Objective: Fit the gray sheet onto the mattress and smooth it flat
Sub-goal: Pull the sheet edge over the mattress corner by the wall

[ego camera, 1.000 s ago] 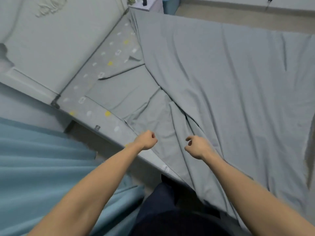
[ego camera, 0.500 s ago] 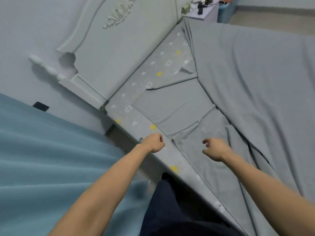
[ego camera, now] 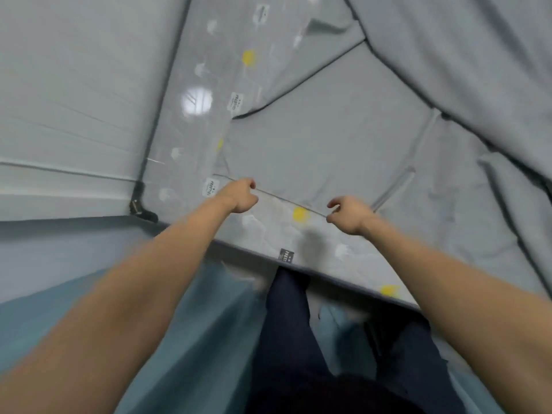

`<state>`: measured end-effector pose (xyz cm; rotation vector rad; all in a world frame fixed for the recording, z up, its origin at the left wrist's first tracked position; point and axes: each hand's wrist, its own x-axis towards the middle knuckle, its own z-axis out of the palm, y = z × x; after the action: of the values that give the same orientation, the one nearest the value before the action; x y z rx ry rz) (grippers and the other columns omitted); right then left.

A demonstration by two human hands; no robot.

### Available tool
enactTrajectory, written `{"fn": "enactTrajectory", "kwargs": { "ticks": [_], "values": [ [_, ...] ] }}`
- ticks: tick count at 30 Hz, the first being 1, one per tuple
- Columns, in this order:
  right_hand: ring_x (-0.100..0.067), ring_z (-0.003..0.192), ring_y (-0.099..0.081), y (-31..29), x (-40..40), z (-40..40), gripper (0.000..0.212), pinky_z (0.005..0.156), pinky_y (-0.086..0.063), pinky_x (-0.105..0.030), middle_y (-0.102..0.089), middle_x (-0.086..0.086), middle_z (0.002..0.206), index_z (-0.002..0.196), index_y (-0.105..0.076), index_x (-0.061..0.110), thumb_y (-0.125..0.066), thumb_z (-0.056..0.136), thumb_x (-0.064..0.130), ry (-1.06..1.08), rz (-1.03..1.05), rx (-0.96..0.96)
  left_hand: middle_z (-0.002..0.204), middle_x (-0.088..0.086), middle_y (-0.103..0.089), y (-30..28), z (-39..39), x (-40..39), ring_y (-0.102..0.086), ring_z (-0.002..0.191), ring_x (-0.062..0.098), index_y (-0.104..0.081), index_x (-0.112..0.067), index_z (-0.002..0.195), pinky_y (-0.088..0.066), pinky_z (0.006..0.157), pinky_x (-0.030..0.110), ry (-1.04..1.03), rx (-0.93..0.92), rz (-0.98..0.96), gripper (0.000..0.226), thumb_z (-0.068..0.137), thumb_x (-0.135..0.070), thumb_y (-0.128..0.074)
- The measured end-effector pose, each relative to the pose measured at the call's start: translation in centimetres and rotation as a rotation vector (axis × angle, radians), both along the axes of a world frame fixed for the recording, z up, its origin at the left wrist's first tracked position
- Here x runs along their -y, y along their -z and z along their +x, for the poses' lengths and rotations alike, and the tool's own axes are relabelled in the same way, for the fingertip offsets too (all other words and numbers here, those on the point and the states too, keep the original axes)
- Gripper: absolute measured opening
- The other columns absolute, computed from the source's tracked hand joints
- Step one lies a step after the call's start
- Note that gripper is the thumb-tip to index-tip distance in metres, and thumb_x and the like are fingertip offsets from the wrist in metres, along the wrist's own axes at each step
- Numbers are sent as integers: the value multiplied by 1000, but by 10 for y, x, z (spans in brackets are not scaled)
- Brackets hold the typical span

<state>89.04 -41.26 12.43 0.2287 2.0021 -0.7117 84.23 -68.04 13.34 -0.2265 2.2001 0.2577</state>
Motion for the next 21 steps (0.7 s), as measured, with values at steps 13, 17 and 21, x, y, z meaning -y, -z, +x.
{"fn": "enactTrajectory", "kwargs": {
  "ticks": [13, 17, 21],
  "values": [
    [-30, 149, -19, 172, 154, -104, 84, 120, -23, -37, 2, -10, 164, 157, -10, 23, -57, 88, 23, -49, 46, -63, 158, 19, -19, 206, -80, 94, -16, 145, 34, -16, -11, 153, -22, 116, 43, -173, -222, -106, 105, 76, -56, -71],
    [-28, 151, -12, 193, 164, -85, 92, 120, -24, -41, 0, -9, 164, 157, -3, 28, -58, 84, 28, -64, 54, -69, 121, 20, -61, 234, -56, 76, -51, 114, 39, -61, -6, 121, -39, 98, 40, -208, -554, -59, 47, 83, -31, -73],
    [-33, 136, -42, 168, 158, -82, 105, 110, -39, -42, -30, -9, 156, 155, 6, 36, -64, 79, 26, 65, -9, -64, 86, 13, -73, 198, -47, 65, -67, 86, 27, -75, -10, 90, -49, 76, 29, -400, -389, 226, 11, 84, -13, -66]
  ]
}}
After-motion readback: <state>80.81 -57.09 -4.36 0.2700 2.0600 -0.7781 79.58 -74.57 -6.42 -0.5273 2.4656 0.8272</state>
